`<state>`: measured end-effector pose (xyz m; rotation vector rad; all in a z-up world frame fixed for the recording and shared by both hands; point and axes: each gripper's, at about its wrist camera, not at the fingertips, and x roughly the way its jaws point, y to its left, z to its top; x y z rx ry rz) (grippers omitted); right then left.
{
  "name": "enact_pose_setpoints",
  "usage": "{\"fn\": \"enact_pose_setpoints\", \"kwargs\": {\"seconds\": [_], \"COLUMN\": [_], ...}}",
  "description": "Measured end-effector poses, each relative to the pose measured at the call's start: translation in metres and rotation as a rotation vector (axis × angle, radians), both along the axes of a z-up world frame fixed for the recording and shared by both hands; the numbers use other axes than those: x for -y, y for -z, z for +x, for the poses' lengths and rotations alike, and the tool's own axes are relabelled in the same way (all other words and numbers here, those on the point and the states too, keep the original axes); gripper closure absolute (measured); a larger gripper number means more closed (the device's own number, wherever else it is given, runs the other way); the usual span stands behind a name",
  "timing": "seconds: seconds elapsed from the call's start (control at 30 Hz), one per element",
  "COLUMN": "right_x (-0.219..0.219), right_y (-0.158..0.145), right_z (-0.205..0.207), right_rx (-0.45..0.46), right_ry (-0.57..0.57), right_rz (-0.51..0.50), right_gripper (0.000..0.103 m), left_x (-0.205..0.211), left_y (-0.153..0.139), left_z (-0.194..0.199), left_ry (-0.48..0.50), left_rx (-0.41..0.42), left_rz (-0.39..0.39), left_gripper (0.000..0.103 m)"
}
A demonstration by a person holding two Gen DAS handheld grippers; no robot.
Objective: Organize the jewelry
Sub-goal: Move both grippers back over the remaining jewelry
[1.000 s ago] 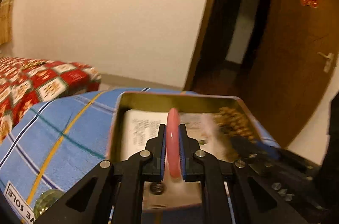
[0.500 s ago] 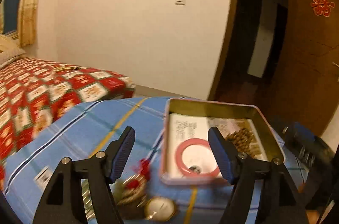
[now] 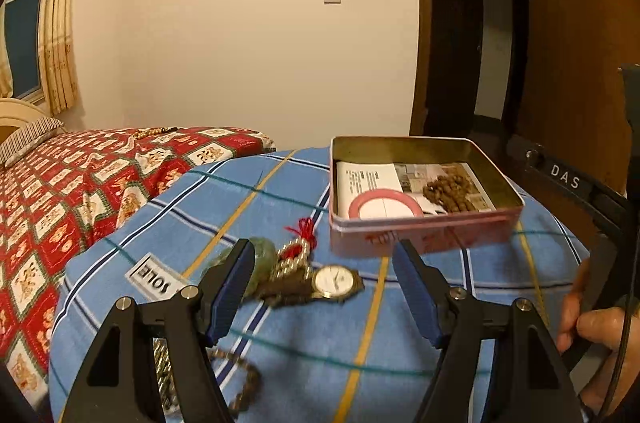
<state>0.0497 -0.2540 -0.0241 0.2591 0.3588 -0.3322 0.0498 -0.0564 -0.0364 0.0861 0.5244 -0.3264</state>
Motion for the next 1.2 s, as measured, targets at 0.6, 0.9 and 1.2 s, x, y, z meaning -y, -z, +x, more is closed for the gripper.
{"fn": "enact_pose_setpoints", "kwargs": {"seconds": [0.6, 0.9, 1.2], "right_x": [-0.045, -0.079, -0.108], "right_y": [0.018, 0.020, 0.023], "right_z": [-0.041, -0.044, -0.034], "right_rx": [-0.131, -0.193, -0.243], "right_ry": [-0.170, -0.293, -0.385], "right_rz": [0.114, 0.065, 0.018], "right_gripper": [0.028, 0.038, 0.038], "left_x": [-0.055, -0.105, -0.138], "left_y": [-0.005, -0.005, 0.008], "left_z": [-0.041, -0.041, -0.040], "left_ry": [-0.012, -0.096, -0.116], "left_rx": [-0.014, -0.013, -0.068], "left_rz": [-0.017, -0.006, 0.007], "left_gripper": [0.031, 0.031, 0.031]}}
